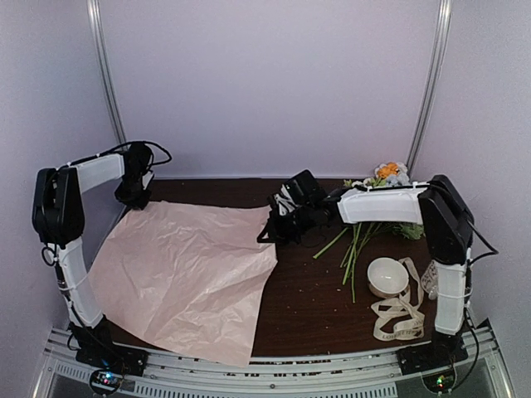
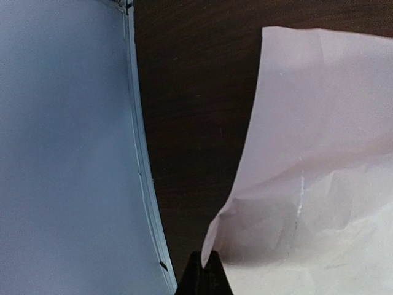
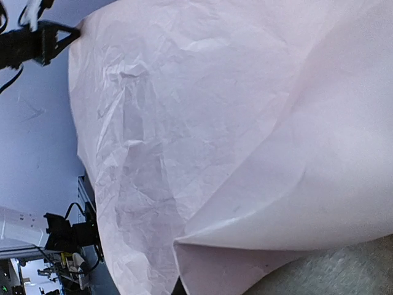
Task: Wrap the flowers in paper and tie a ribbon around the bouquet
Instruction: Rotate the flattened wrapping paper at the center of the board.
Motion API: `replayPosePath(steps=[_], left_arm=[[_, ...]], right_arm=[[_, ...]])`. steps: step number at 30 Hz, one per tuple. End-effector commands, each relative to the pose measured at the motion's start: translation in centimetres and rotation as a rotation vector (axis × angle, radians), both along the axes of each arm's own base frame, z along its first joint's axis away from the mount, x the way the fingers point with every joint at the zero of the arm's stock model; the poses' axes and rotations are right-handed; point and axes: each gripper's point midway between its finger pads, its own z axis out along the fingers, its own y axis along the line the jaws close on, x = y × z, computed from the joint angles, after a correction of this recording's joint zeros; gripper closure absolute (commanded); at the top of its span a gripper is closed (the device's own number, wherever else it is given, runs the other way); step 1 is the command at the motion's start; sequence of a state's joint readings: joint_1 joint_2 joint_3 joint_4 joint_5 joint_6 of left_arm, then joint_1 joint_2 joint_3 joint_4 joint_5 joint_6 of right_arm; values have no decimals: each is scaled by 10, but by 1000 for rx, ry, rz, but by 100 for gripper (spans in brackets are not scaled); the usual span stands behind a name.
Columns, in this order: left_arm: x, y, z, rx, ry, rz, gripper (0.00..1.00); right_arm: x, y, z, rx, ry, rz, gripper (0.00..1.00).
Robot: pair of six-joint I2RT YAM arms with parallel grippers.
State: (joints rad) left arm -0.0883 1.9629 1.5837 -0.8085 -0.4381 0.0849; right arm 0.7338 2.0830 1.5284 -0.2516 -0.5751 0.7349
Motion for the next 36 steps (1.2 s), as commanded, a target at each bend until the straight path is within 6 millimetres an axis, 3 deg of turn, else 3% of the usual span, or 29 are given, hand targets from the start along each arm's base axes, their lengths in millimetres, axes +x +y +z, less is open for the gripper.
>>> replayPosePath(steps=[1,4,7,13,16,20,24,30,36], left_arm=[[38,-15,14,-81,-102,-40,100],[51,-24,21,-92,-135,-50,100],[64,-38,28,-90,-156,-86,100],[88,-70,48,-72,-209,-167,100],[97,-80,49,-73,-221,-186,100],[105,-93,27,-53,-181,-227,100],[111,-105,1,-7,-140,-272,100],[121,-117,-15,24,-116,-334,100],[128,-119,-24,86,-94,-369,100]], right_arm=[[-11,-1,45,91,-105,-61,100],[-21,-2,48,179,-56,-102,100],[-17,-9,58,234,-67,-169,100],[-4,-11,98,341,-102,-273,99],[-10,-14,88,408,-25,-329,99],[-19,-28,57,409,72,-406,91],[-26,-41,48,434,122,-463,74],[-29,-71,54,378,64,-527,49],[-24,-115,68,228,-102,-587,42]])
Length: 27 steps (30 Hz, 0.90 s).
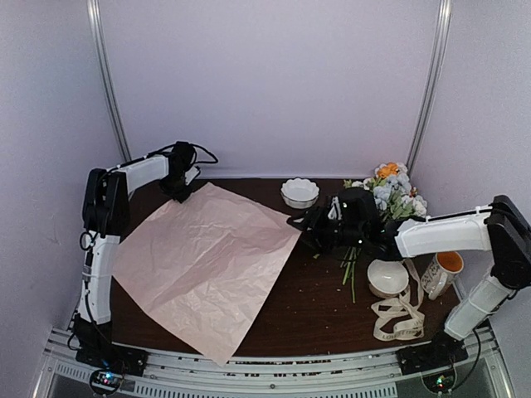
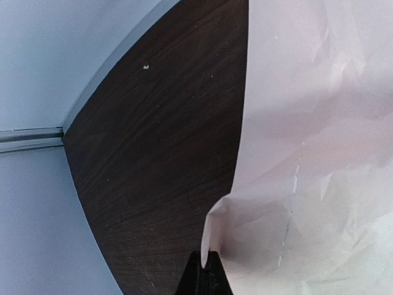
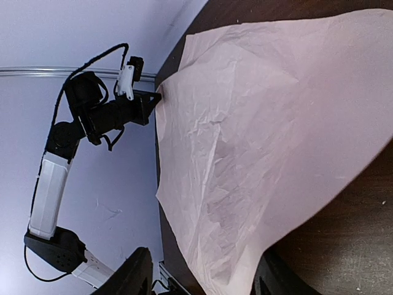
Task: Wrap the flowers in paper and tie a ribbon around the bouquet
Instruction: Rotate the flattened wrapping paper at the center of the board, then pick up the fake flower from the center of the board.
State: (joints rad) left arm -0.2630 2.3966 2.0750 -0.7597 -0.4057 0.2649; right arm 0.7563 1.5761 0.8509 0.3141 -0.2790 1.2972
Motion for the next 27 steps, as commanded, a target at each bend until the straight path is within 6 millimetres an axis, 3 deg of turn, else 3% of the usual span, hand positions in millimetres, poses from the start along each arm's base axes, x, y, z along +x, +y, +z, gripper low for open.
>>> replayPosePath(steps=[1,3,5,9,12,15,18,20,22,27], left_arm=[[17,-2,18,51,-61,-34,100],[19,1,21,75,-68,-32,100],[22,4,27,94,-81,-32,88],[27,7,52,121,-122,-21,35],[26,10,80,93,-173,12,17],[15,12,112,53,-218,55,11],[-10,16,145,-4,-256,102,9],[-31,14,146,-56,-243,120,8],[-59,9,161,-124,-259,126,7],[-115,-12,140,-238,-263,82,5]], right_arm=[[14,-44,7,-190,-103,-99,42],[22,-70,16,-297,-174,-137,42],[35,-101,25,-429,-241,-185,43],[57,-161,41,-749,-314,-255,45],[75,-189,41,-899,-308,-255,51],[92,-199,29,-991,-243,-186,58],[106,-211,7,-1073,-165,-144,66],[115,-223,-8,-1087,-115,-141,67],[125,-235,-21,-1065,-64,-149,67],[144,-256,-45,-1008,1,-201,65]])
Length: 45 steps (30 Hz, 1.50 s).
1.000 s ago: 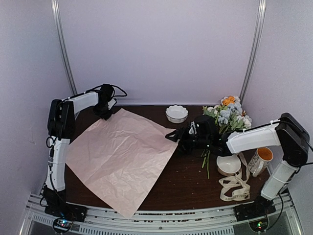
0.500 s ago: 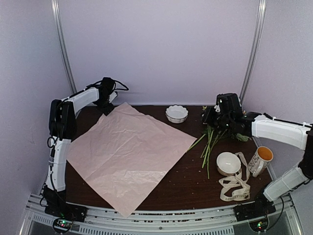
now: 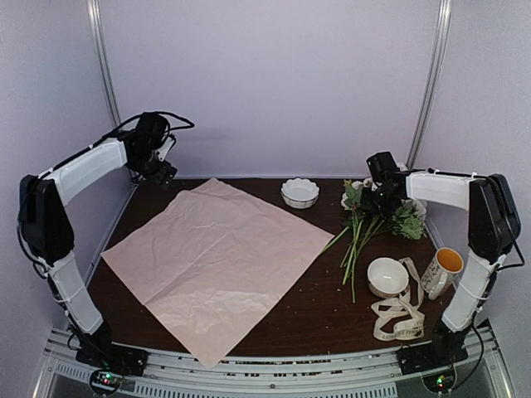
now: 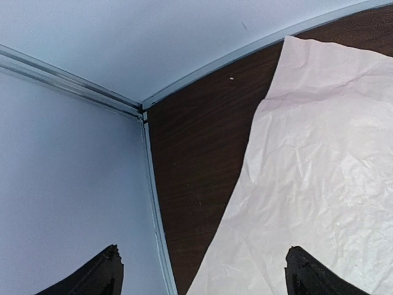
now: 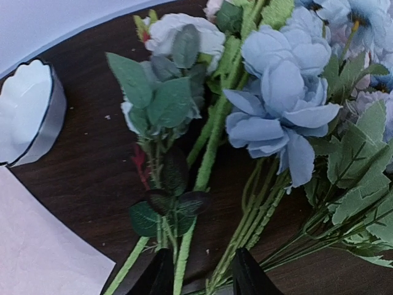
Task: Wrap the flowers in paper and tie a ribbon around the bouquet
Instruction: Pick up the fake flower from the center of the board.
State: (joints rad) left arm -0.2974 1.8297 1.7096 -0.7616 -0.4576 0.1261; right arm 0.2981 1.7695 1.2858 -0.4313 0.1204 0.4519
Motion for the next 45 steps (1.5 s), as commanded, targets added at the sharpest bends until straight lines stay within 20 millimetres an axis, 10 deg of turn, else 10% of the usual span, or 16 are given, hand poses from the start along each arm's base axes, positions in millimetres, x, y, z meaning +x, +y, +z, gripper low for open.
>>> replayPosePath(steps=[1,8,22,27,34,45], left_arm=[[-36,-30,-29,-152,-29,-42,5],[-64,-30,-60,-195,-130,-27,5],[-79,-44,-68,-246,-214,-174,6],[-85,-41,-57,-255,-282,-181,6],[-87,-20,-49,-235,-349,-64,7],[-93,-6,-43,-229,-399,1,7]], right_arm=[[14,-15,-8,44,27,-32,65],[21,-29,-47,171,115,-111,63],[10,-42,-48,94,189,-147,63],[-3,-6,-24,-65,170,22,66],[-49,26,-56,-143,311,111,67],[-60,36,-74,-167,375,129,78]])
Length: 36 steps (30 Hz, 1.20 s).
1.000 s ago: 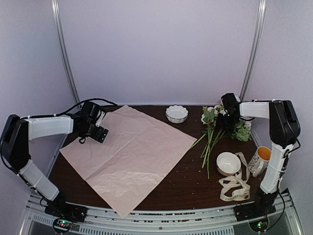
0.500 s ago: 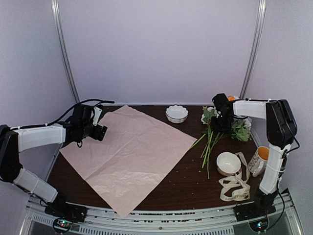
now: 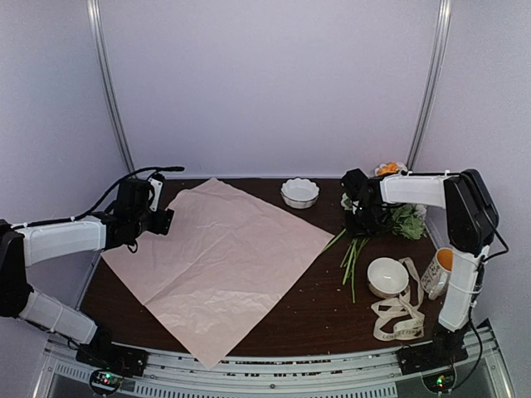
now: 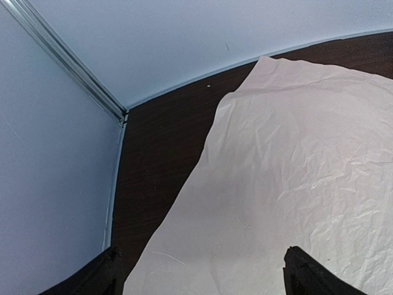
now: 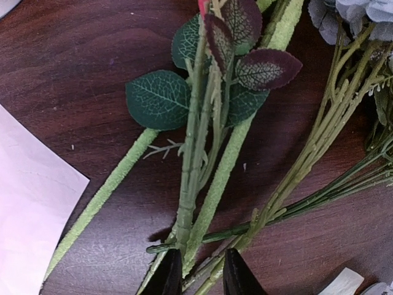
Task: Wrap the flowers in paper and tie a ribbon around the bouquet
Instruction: Pick up the fake flower from the center of the board.
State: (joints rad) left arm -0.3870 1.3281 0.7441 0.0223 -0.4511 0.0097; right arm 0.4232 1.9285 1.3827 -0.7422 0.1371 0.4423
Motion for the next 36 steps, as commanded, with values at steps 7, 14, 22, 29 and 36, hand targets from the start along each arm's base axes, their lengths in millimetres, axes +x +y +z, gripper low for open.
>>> replayPosePath(steps=[7,14,22,29,36], left_arm=[[5,0,16,-31,-71,17,7],[9,-3,13,-23,-48,11,7],[10,-3,12,-20,-41,10,7],[10,-3,12,-19,-40,9,8],[10,-4,11,-18,-37,7,8]], right_arm=[[-8,11,-16,-6,48,26,84],[-12,19,-20,-4,58,43,86],[-14,36,-17,18,54,108,84],[-13,39,-16,-20,48,140,77],[-19,39,-29,-16,87,121,77]])
